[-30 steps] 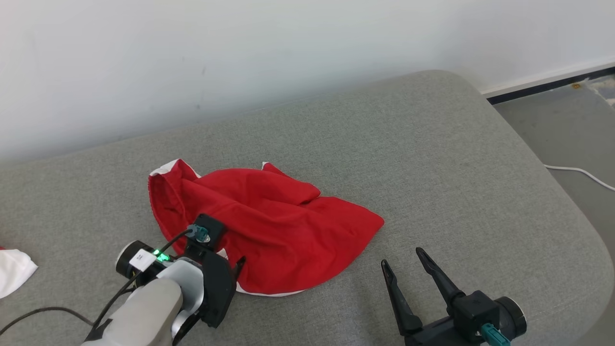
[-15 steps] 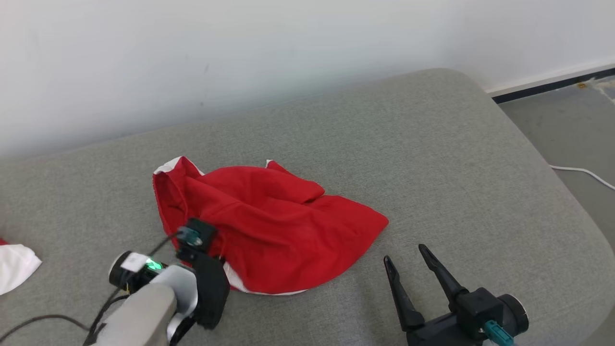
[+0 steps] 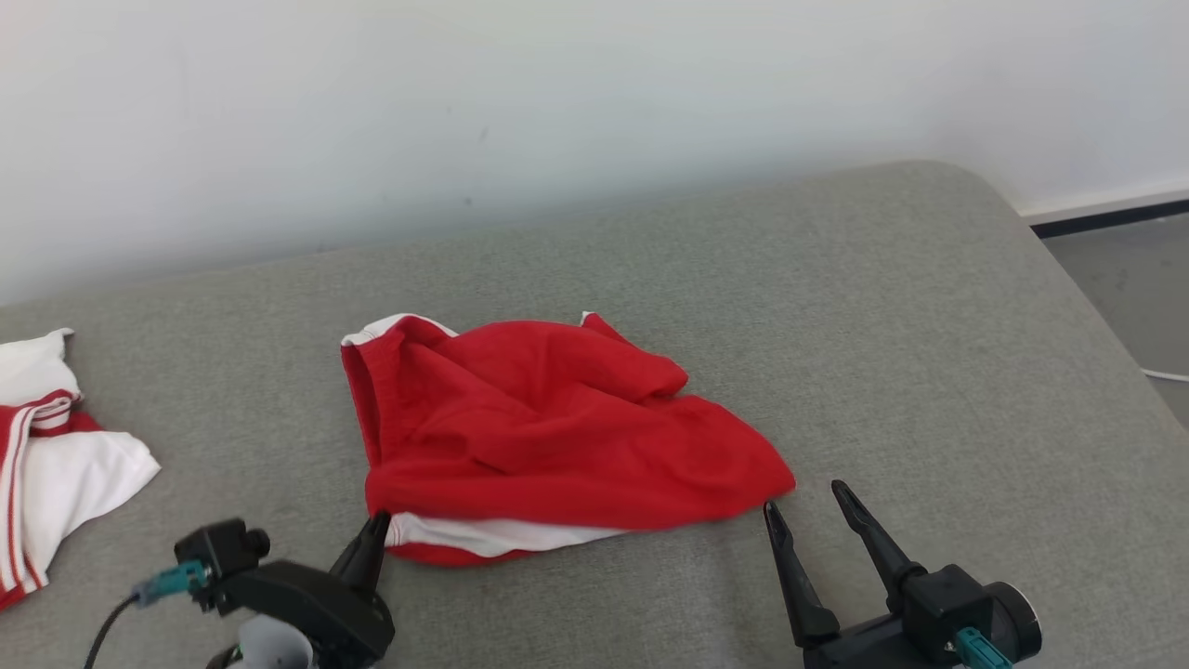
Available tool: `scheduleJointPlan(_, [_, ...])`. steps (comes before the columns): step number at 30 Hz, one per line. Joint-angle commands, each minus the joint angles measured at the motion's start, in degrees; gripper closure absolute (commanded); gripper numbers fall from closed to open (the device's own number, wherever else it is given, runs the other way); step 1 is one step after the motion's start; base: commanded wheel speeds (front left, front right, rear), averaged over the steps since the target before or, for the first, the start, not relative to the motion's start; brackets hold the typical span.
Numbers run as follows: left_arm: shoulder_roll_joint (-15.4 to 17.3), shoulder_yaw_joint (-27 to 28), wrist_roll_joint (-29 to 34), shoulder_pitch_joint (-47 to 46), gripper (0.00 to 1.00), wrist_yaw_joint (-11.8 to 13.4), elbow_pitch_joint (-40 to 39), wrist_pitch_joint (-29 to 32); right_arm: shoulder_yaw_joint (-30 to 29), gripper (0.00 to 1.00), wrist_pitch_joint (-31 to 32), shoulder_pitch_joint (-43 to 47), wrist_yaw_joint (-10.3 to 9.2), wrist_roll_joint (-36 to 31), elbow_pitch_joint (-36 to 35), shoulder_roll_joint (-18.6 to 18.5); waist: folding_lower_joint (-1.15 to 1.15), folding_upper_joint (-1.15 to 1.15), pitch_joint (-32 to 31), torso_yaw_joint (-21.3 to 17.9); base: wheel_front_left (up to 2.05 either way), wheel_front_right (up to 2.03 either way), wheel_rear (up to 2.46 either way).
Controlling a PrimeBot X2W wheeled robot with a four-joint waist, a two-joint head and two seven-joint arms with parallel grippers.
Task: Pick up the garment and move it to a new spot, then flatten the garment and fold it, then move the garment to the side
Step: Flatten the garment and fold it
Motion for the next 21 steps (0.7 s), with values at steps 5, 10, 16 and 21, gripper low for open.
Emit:
scheduleJointPlan(5, [0.6,0.9,-0.4,4.6,1.0,2.8,-2.1,-2.1,0.3,0.0,0.3,-0.1,-0.15,0.2,-0.3,-0.1,0.0,0.0,-0.9,2.2,0.0,0.0,0.0])
scheduleJointPlan(10, [0.9,0.1,2.7,5.9,0.0,5.1,-2.9,-5.2,0.7,0.0,0.5,-0.4,-0.15,0.5,-0.2,-0.1,0.0,0.0,-1.1,2.3,0.0,0.0,0.0])
scheduleJointPlan(16, [2.9,-0.6,7.6,8.1,0.0,6.5,-5.6,-9.3,0.1,0.0,0.3,0.2,-0.15,0.4,-0.1,-0.1,0.0,0.0,-1.6,2.4,0.0,0.0,0.0])
scheduleJointPlan(21, [4.1,2.8,13.9,11.8,0.0,8.1,-11.6,-10.9,-2.1,0.0,0.2,1.2,-0.15,0.2,-0.2,-0.1,0.0,0.0,-2.4,3.4,0.0,0.0,0.0])
